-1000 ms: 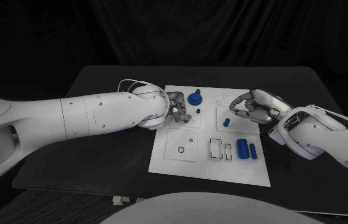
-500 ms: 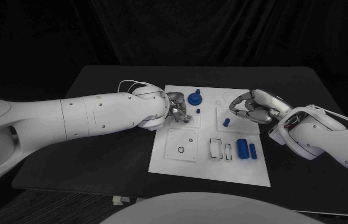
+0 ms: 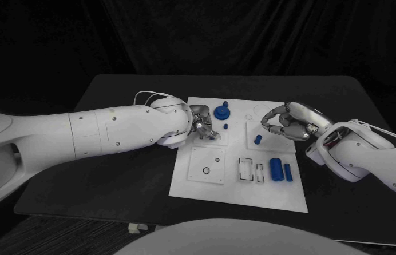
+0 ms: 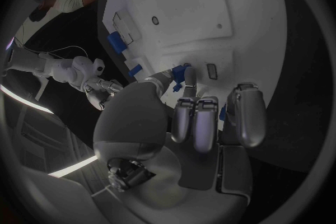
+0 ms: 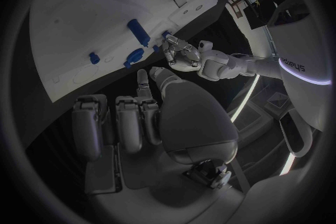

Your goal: Assemble the parts on the task board

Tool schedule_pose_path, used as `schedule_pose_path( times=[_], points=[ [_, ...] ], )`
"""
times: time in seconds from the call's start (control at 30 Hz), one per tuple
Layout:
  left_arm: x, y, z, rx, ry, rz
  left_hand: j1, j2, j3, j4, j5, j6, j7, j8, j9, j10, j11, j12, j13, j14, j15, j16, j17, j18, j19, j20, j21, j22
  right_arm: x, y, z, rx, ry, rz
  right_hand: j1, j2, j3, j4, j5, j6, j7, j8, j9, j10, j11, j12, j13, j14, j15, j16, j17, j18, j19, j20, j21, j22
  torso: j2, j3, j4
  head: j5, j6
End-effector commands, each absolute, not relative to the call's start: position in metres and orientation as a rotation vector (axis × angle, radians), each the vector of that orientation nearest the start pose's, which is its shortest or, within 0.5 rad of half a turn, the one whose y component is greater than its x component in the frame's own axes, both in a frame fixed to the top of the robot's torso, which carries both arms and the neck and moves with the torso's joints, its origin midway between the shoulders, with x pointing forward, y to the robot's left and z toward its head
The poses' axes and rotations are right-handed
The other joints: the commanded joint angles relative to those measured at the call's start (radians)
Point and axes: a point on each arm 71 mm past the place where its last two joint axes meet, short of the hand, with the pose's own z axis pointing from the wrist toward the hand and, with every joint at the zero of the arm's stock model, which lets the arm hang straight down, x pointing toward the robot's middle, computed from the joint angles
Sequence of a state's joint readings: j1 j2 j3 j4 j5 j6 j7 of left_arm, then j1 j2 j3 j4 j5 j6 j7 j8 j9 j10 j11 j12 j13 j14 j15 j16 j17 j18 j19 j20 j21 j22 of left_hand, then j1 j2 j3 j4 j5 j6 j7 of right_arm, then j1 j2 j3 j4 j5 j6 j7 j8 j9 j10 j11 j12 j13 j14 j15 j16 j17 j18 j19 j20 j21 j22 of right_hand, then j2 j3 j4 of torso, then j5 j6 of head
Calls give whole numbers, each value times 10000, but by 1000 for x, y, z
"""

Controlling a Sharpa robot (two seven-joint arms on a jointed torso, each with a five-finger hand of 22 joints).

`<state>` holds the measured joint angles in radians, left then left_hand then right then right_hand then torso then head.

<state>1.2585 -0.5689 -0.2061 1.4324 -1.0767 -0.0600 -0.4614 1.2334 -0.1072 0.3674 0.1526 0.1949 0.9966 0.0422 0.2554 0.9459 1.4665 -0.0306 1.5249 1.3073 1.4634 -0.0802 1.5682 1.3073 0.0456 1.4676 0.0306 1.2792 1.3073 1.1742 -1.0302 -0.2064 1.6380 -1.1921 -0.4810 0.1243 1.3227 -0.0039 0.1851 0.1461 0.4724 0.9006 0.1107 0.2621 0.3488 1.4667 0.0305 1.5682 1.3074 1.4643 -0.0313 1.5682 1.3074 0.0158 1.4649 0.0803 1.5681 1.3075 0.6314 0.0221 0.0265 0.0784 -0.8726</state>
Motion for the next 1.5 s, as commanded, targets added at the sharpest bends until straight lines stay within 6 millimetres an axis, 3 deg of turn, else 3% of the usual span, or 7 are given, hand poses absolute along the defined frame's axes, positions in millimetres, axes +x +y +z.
schedule_pose_path(
  times=[0.03,0.3,0.4,0.8,1.5],
  points=[
    [471,113,-256,-439,22874,-4874,8,82,809,-917,-189,-16,-37,-32,-42,660,-29,-60,2237,1074,-45,26,2635,116,134,-35,-83,1864,427,-256,-232,429,16908,8239,98,27,3,-66,50,-27,16,-59,-9,1041,57,26,2634,1065,63,26,2634,-137,1010,53,-32,2604,4,-1,3,-1,0],
    [471,115,-256,-545,22792,-4870,32,79,559,-824,-311,-49,-26,96,27,670,-18,-43,2249,1074,-37,26,2635,119,134,-33,-100,1863,426,-257,-232,434,16912,8234,98,27,3,-66,50,-27,16,-59,-9,1041,57,26,2634,1065,63,26,2634,-137,1010,53,-32,2604,-6,2,4,-7,0],
    [471,115,-255,-588,22734,-4905,114,121,331,-746,-352,-142,-48,386,249,679,-21,-28,2258,1074,-51,26,2635,118,146,-40,-90,1868,426,-257,-232,435,16916,8232,107,19,13,-86,65,-26,18,-59,-9,1041,59,26,2634,1065,65,26,2634,-134,1003,55,-40,2600,-10,5,6,3,0],
    [472,117,-255,-647,22609,-5030,14,131,-389,-334,-623,-608,20,916,631,679,13,-21,2258,1074,-14,26,2635,115,154,-16,-110,1869,426,-257,-232,443,16920,8222,107,19,13,-86,65,-26,18,-59,-9,1041,59,26,2634,1065,65,26,2634,-134,1003,55,-40,2600,12,-4,2,10,0],
    [471,118,-255,-572,22640,-5115,-47,205,-834,-42,-842,-780,46,1140,697,669,42,-29,2249,1074,15,26,2635,117,157,10,-128,1868,426,-257,-233,439,16934,8234,103,20,18,-90,74,-25,21,-59,-9,1041,61,26,2634,1065,66,26,2634,-134,1003,56,-40,2600,4,-3,0,26,0]
  ],
)
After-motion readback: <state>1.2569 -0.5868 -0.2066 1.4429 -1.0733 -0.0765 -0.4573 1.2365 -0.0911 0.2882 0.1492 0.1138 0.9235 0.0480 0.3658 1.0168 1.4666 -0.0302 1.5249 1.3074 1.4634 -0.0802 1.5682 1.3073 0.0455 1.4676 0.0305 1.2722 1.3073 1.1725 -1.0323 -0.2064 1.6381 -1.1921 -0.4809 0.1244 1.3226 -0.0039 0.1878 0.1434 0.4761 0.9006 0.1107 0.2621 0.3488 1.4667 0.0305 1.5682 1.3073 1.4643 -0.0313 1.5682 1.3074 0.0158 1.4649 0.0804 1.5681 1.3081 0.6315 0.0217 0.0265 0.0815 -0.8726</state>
